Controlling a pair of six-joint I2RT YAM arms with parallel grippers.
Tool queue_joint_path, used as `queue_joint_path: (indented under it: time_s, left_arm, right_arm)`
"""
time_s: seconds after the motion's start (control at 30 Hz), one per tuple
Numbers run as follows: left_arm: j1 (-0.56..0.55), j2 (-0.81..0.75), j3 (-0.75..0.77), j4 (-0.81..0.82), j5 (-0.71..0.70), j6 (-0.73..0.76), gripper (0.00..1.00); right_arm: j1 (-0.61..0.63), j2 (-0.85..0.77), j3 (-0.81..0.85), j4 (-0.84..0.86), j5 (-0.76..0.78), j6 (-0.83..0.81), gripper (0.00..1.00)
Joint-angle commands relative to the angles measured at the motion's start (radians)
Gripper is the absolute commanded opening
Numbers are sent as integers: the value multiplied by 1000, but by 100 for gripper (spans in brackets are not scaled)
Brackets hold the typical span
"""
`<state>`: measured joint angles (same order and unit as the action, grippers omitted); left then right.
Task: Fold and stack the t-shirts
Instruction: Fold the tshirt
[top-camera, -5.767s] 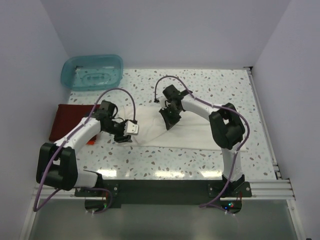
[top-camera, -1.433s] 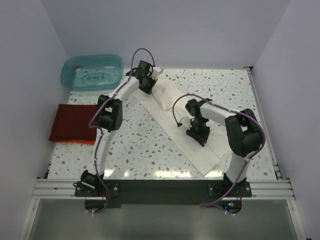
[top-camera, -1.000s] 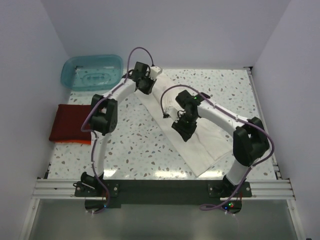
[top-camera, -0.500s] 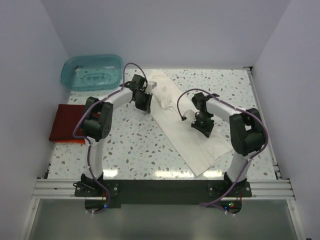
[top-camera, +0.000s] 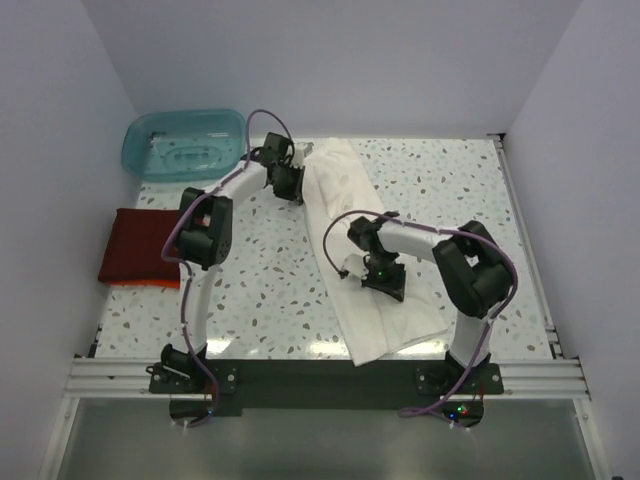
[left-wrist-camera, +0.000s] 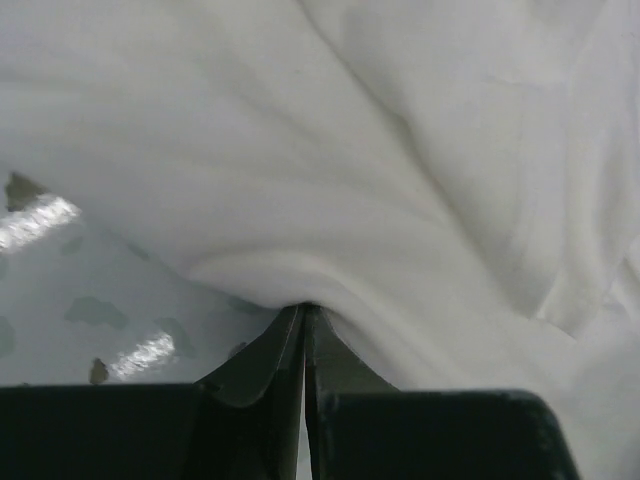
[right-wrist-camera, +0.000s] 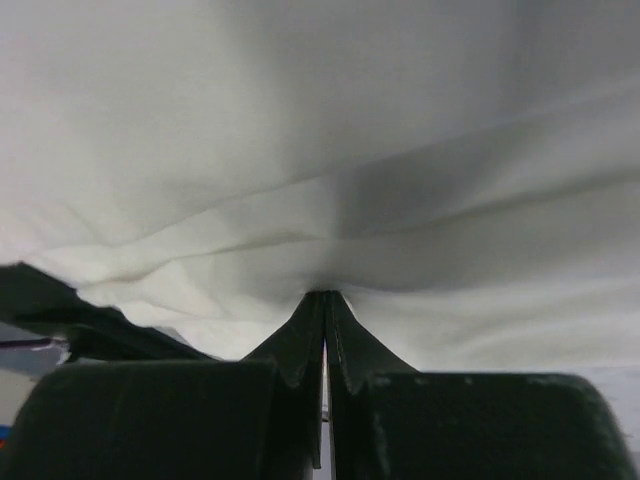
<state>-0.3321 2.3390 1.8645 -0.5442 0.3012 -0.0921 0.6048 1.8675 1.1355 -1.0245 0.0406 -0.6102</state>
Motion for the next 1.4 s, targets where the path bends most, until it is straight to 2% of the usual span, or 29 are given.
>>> queue_joint_path:
  time_s: [0.0, 0.13, 0.2, 0.3, 0.33, 0.4, 0.43, 0.53, 0.67, 0.83, 1.07, 1.27, 1.37]
  left_arm:
    - [53, 138, 82, -97, -134, 87, 9]
    - [56, 149, 186, -106, -128, 192, 9]
    - [57, 114, 190, -97, -111, 218, 12]
    - [70, 16, 142, -76, -59, 253, 19]
    - [85, -19, 78, -63, -30, 262, 24]
    - [102, -135, -49, -4, 64, 264, 32]
    - [108, -171, -88, 28, 93, 270, 35]
    - [101, -280, -211, 67, 212, 259, 36]
    - [59, -325, -292, 84, 277, 190, 36]
    - [19, -282, -330, 110, 299, 108, 34]
    - [24, -139, -251, 99, 267, 64, 31]
    - [56, 35, -53, 66, 223, 72, 26]
    - [68, 108, 74, 27, 199, 87, 27]
  right_arm:
    - [108, 59, 22, 34, -305, 134, 0]
    - [210, 120, 185, 37, -430, 202, 6]
    - [205, 133, 236, 32, -475, 237, 8]
    - [158, 124, 314, -12, -504, 233, 16]
    - [104, 101, 343, -25, -545, 230, 21]
    - [43, 73, 374, -48, -568, 213, 26]
    - [-14, 50, 404, -45, -564, 210, 26]
    - [-112, 42, 458, 21, -525, 222, 25]
    - [-171, 158, 558, 119, -397, 289, 17]
    - [-207, 288, 693, 148, -288, 323, 9]
    - [-215, 364, 684, 225, -182, 316, 5]
    - [-234, 475, 777, 285, -59, 339, 5]
    - [-246, 556, 889, 270, -44, 343, 5]
